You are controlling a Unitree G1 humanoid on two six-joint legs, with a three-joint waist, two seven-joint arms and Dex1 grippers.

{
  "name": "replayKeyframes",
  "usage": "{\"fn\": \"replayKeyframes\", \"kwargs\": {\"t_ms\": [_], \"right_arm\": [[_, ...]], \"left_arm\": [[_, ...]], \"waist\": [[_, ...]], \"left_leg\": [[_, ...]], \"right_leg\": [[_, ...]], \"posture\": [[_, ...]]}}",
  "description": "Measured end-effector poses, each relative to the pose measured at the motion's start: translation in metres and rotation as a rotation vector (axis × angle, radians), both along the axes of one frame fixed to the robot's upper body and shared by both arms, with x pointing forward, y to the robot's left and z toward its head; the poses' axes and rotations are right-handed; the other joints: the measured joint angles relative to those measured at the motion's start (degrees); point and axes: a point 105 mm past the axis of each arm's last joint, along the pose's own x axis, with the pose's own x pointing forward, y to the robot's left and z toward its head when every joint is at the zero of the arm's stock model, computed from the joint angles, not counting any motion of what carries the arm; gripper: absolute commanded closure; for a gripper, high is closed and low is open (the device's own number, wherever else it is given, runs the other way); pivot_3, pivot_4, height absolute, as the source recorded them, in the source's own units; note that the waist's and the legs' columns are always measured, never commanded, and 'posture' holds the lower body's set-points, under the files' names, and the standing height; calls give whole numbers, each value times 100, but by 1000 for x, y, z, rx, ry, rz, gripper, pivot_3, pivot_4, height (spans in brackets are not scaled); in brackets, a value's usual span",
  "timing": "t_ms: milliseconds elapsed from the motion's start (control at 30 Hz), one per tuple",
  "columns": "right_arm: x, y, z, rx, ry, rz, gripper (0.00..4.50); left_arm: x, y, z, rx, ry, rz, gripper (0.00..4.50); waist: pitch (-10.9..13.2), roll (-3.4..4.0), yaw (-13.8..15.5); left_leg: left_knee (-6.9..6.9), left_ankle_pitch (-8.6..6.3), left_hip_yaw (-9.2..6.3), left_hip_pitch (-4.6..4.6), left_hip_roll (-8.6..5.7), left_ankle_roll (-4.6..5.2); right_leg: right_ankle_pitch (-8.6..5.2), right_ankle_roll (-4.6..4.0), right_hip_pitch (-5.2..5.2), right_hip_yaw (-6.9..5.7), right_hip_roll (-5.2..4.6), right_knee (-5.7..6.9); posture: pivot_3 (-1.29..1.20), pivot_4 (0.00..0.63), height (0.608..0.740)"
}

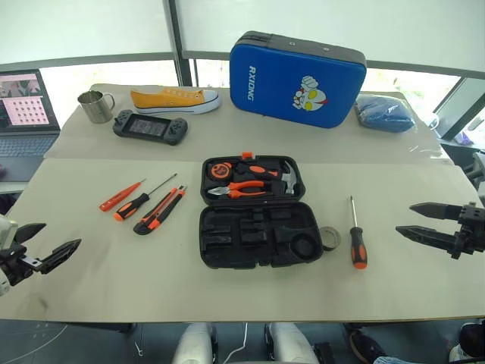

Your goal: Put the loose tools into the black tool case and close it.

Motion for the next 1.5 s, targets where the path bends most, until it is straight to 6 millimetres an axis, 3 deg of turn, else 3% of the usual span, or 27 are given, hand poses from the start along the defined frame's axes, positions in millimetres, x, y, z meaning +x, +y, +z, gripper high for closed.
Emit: {"fn": "replayKeyframes", "kwargs": {"t_ms": [233, 400, 600, 700, 833, 900, 1100, 1267, 1367, 1500], "right_arm": [[1, 2, 1, -18, -5, -5, 32], [2, 12, 8, -54, -34, 11, 32], [0, 60, 35, -41, -98, 159, 32], [-7, 84, 40, -41, -113, 241, 32], [-20, 136, 43, 21, -175, 398, 32], [-23, 150, 43, 36, -197, 427, 32], [-32, 168, 46, 33, -242, 461, 32], [-37, 169, 40, 29, -222, 472, 32], [-37, 169, 40, 26, -227, 475, 0], [-36, 167, 40, 15, -241, 469, 0]], "left_arm": [[3, -6, -11, 27, 40, -13, 22], [24, -18, -6, 51, 30, -67, 22], [71, -35, 12, 112, 6, -184, 22], [85, -43, 0, 108, 56, -239, 22], [103, -56, -15, 126, 113, -290, 22], [107, -58, -19, 132, 126, -291, 22], [115, -59, -40, 148, 193, -295, 22], [128, -57, -38, 146, 176, -289, 22], [129, -61, -40, 144, 176, -321, 726], [129, -67, -44, 136, 176, -364, 2288]], "waist": [[0, 0, 8], [0, 0, 13], [0, 3, 21], [0, 2, 5], [1, 1, 2], [1, 0, 7], [0, -1, 47], [0, -3, 105], [-1, -3, 121], [-1, -3, 130]], "left_leg": [[1, 0, 3, 0, -1, 0], [1, 0, 3, 0, -2, 0], [1, 3, 4, -2, -4, -4], [0, 1, 5, -14, -3, -4], [5, 1, 1, -30, -3, -4], [7, 2, 1, -33, -4, -4], [13, 2, 1, -34, -6, -3], [22, 2, 1, -35, -7, -2], [21, 2, 0, -35, -7, -2], [26, 2, 0, -34, -7, -2]], "right_leg": [[0, 0, 1, 0, 0, 1], [0, 0, 1, 0, 0, 4], [0, 0, -3, -1, 4, 12], [0, 0, -11, -1, 6, 8], [0, 1, -21, -3, 10, 10], [1, 3, -21, -3, 9, 9], [3, 6, -17, -6, 8, 8], [3, 6, -14, -9, 8, 11], [3, 6, -14, -9, 9, 12], [3, 6, -15, -9, 9, 22]], "posture": [[0, 150, 740], [0, 150, 740], [0, 150, 740], [0, 150, 740], [0, 150, 740], [0, 150, 740], [0, 150, 740], [0, 150, 740], [0, 150, 740], [0, 150, 740]]}}
